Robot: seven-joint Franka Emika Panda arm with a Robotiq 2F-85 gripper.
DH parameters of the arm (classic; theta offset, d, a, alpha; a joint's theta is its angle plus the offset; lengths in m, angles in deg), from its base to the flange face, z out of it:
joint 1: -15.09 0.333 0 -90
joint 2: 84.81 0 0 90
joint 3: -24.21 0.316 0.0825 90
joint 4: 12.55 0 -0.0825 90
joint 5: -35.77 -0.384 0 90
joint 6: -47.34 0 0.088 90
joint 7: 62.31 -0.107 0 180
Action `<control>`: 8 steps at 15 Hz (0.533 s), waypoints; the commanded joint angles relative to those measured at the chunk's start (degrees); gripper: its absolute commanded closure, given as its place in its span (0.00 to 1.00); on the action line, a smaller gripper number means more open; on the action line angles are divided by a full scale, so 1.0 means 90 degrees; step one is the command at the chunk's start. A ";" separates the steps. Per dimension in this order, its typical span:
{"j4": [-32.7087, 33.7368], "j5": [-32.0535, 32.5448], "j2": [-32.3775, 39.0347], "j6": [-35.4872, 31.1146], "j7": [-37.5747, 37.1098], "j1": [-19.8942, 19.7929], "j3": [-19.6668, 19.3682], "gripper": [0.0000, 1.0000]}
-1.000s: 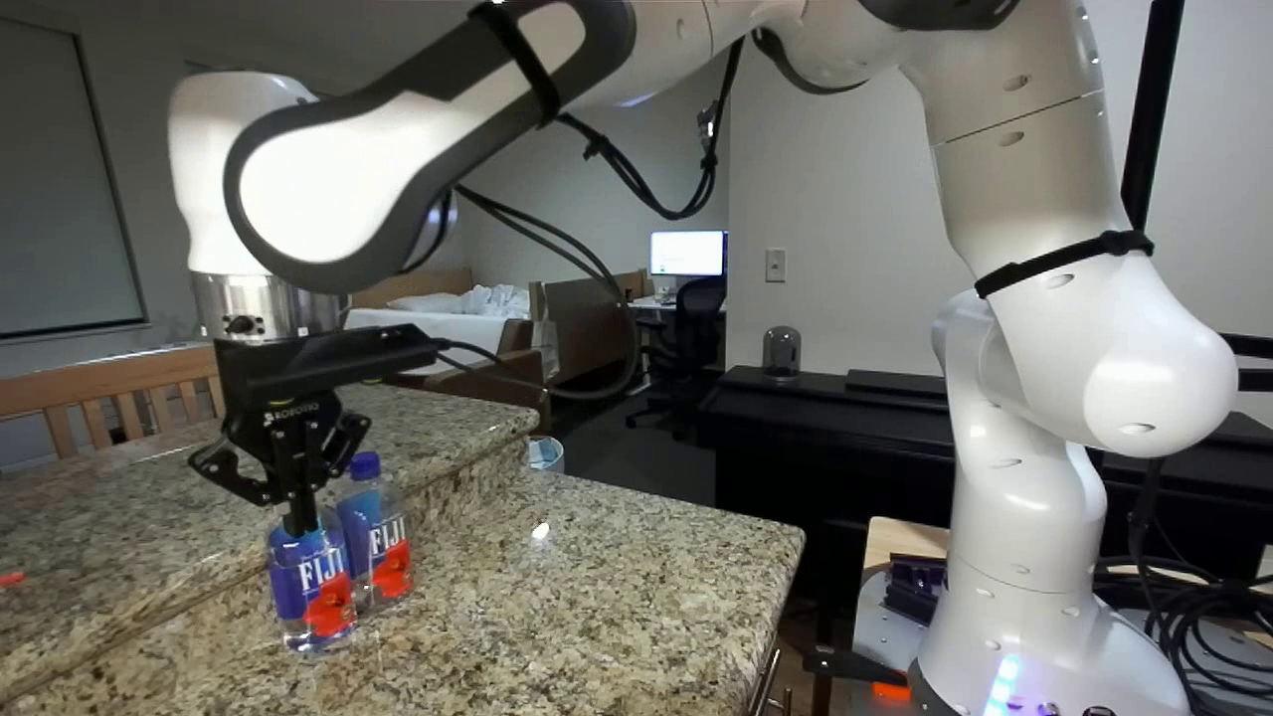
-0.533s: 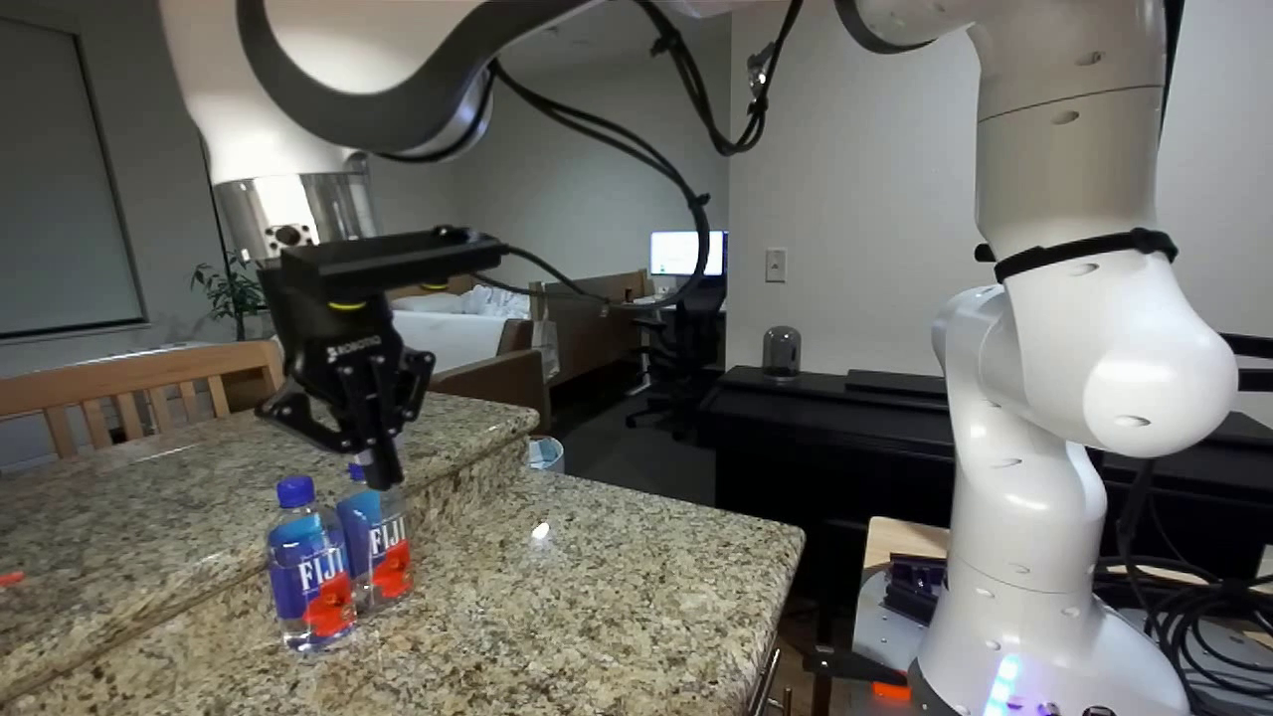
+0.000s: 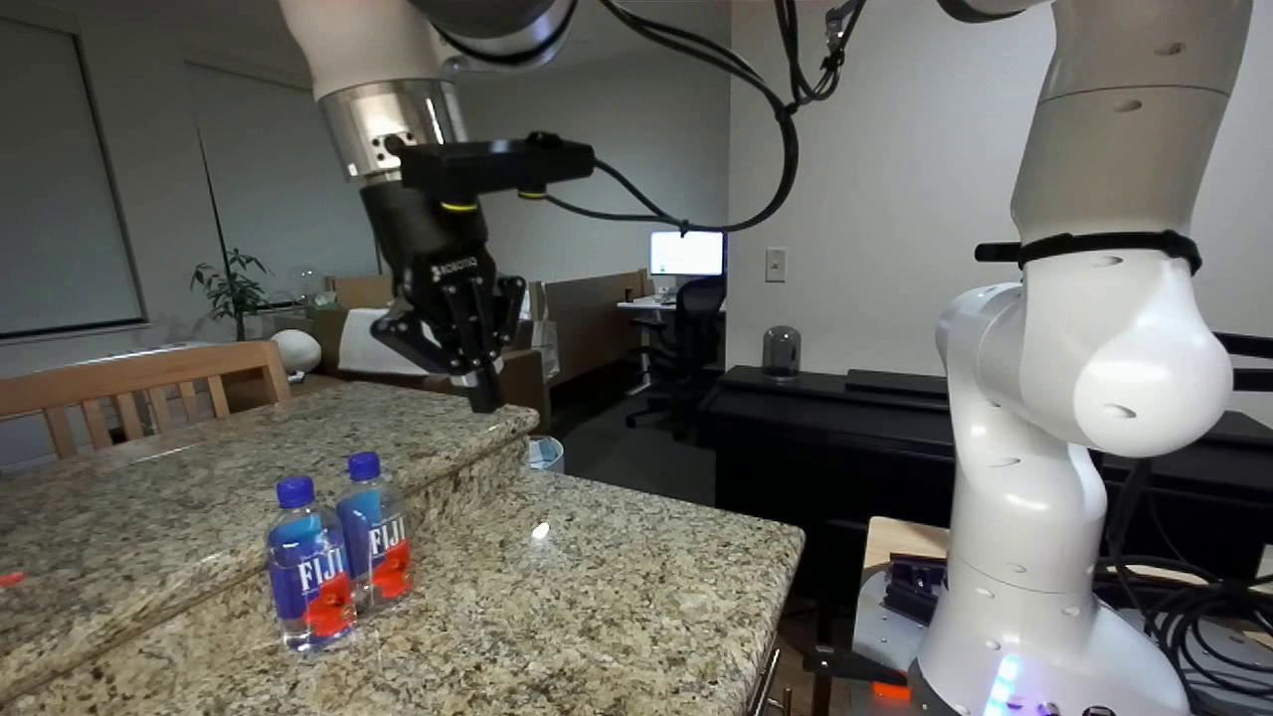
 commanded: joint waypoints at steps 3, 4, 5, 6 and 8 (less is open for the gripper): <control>-0.0651 -0.0436 -0.0719 -0.0024 0.0141 -0.0294 0.0215 0.92; -0.0694 -0.0448 -0.0775 -0.0067 0.0159 -0.0297 0.0252 0.92; -0.0743 -0.0454 -0.0828 -0.0087 0.0177 -0.0295 0.0283 0.92; -0.0776 -0.0465 -0.0872 -0.0138 0.0176 -0.0289 0.0315 0.93; -0.0518 -0.0318 -0.0624 -0.0024 0.0042 -0.0345 0.0404 0.93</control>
